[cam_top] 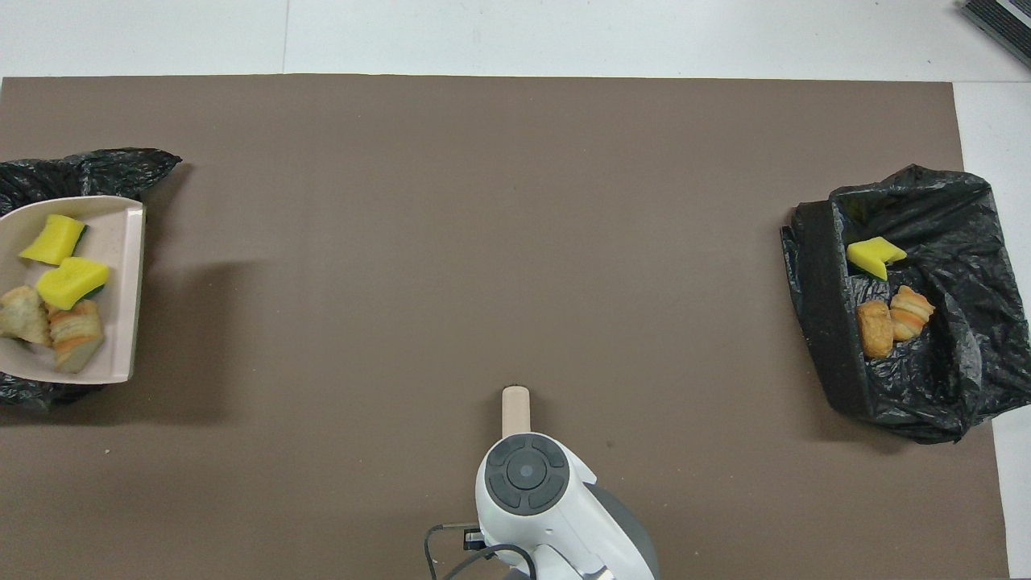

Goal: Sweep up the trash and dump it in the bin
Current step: 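Tip the dustpan into the bag with the left gripper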

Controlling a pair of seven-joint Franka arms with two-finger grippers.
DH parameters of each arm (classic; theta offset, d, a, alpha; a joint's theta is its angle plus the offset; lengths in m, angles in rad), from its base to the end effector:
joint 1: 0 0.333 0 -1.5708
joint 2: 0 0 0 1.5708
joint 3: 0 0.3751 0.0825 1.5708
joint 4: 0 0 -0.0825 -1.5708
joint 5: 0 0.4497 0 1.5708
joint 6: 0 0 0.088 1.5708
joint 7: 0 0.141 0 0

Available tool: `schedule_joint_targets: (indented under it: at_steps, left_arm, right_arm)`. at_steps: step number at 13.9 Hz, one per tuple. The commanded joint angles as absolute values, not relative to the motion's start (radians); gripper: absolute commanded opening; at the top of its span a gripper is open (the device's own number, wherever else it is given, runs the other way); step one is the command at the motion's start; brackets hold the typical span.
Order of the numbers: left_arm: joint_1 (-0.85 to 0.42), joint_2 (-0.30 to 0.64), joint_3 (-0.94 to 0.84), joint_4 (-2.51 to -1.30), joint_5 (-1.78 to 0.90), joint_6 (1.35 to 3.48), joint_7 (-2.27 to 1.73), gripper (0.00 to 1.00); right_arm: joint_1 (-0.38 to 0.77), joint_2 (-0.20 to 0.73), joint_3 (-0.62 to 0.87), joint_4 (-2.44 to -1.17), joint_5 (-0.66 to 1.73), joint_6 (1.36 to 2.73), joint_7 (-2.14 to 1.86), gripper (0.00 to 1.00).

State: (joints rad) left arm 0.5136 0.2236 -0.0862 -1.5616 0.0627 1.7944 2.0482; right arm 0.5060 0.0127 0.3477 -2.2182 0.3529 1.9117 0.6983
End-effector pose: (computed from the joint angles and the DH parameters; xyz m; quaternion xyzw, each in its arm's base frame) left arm 0.6407 0.3057 0.5258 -0.6849 0.7283 0.0183 0.0117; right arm 0.3255 0.4277 0.3405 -0.9753 0.0082 0.2209 0.0020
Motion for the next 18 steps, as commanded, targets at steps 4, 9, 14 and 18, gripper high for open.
schedule_joint_targets:
  at_steps: [4, 9, 14, 18]
  left_arm:
    - [0.594, 0.313, -0.101, -1.393, 0.221, 1.848, 2.120, 0.00]
    - [0.581, 0.311, -0.098, -1.425, 0.389, 1.997, 1.998, 0.00]
    - [0.494, 0.285, -0.098, -1.483, 0.698, 1.999, 1.781, 0.00]
    - [0.417, 0.184, -0.100, -1.656, 0.947, 2.002, 1.582, 0.00]
  right_arm:
    - [0.548, 0.012, 0.348, -2.258, 0.383, 1.983, 0.686, 0.00]
    - [0.548, 0.012, 0.348, -2.269, 0.383, 1.987, 0.620, 0.24]
    - [0.549, 0.015, 0.347, -2.261, 0.380, 1.988, 0.626, 0.55]
    - [0.461, -0.021, 0.337, -2.205, 0.379, 1.970, 0.615, 0.84]
